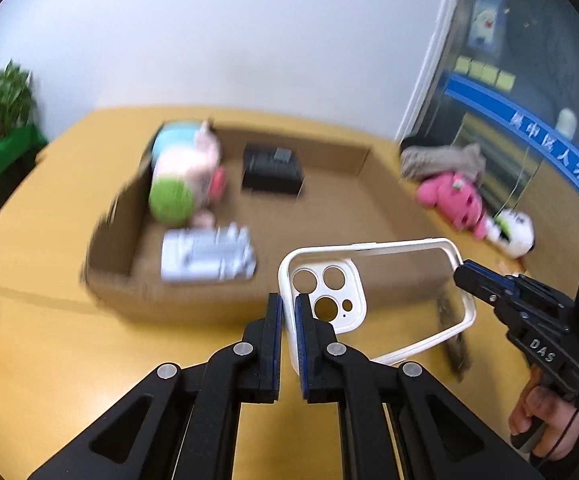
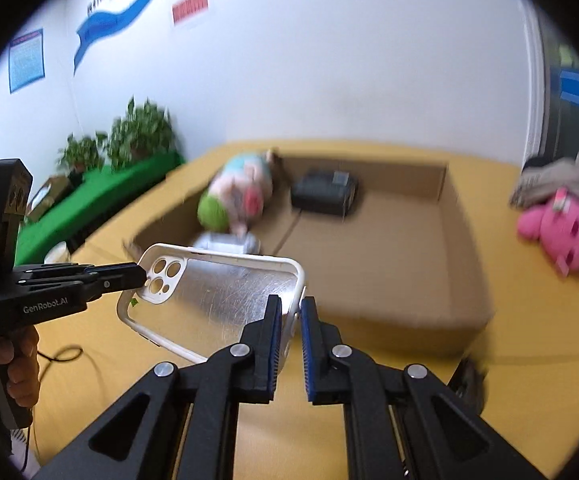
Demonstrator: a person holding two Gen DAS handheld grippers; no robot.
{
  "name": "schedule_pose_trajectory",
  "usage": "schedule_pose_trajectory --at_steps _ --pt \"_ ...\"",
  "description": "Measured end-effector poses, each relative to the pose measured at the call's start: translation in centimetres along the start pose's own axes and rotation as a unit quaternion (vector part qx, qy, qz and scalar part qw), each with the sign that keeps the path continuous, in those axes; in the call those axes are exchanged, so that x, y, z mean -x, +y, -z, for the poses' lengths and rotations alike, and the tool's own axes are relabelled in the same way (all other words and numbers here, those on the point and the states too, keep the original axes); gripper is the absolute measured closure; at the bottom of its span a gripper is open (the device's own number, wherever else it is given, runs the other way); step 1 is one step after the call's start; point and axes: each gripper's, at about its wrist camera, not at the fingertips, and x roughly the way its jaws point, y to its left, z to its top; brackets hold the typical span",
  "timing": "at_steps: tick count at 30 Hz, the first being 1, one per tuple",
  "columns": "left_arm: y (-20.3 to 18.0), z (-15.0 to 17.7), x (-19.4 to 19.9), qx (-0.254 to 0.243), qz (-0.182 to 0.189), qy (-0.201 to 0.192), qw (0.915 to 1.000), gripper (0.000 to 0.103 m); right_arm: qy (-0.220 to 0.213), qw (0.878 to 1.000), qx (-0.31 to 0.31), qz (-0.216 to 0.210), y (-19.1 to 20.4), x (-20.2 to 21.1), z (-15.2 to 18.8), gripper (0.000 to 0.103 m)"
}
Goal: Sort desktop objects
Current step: 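Lift the phone case with the left gripper and carry it over the box, then lower the phone case into the box and open the left gripper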
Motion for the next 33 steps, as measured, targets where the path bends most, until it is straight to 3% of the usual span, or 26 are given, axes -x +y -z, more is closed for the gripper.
schedule_pose_trajectory --at_steps 6,15,22,25,33 --pt "-0.4 -6.6 -1.0 -0.002 0.027 -0.034 0.999 0.098 -0.042 0.999 -0.001 0.011 -2.8 0.1 -5.6 0.094" --pt "-0.1 -13.6 -6.9 0.006 0.034 -0.004 0.9994 0.098 -0.012 0.999 -0.032 0.011 -7.7 -5.5 -10.9 0.095" --pt "1.1 -16.4 -12.9 0.011 0.001 0.05 0.9987 0.098 0.05 0.997 -0.05 0.001 -9.7 -11.7 -13.8 0.095" --pt "2.9 -16.3 -16.5 0.043 -0.01 0.094 0.9946 0.098 0.089 0.994 -0.058 0.003 -10.2 -14.8 -14.2 0.095" --pt "4.9 -13.9 -24.0 0.044 -0.067 0.188 0.9788 0.099 0.206 0.974 -0.094 -0.012 -11.3 -24.0 -11.0 0.095"
